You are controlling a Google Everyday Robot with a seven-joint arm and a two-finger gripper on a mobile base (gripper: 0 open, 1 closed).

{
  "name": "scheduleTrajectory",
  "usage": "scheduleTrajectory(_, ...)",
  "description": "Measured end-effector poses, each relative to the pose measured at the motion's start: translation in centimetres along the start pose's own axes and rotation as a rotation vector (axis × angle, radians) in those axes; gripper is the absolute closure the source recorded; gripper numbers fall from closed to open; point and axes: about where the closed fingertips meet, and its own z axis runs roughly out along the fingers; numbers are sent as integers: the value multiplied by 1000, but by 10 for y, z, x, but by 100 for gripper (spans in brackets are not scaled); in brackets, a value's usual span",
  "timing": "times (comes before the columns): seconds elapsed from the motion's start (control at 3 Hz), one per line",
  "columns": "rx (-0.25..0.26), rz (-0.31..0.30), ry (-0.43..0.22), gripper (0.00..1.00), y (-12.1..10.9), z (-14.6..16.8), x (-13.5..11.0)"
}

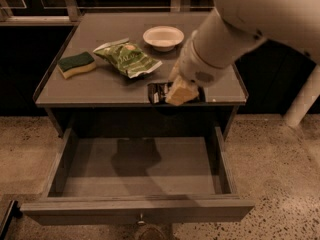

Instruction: Pick rxbar chocolate from top drawer and place on counter

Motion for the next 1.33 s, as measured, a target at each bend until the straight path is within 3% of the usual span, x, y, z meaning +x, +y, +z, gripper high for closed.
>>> scheduleTrajectory(0.33, -34, -74, 26, 100, -41, 8, -23)
scheduleTrajectory(0.67, -40, -95, -11, 100, -73, 17, -26)
scheduleTrajectory(1.33, -32, -16, -193, 100, -113, 32, 7)
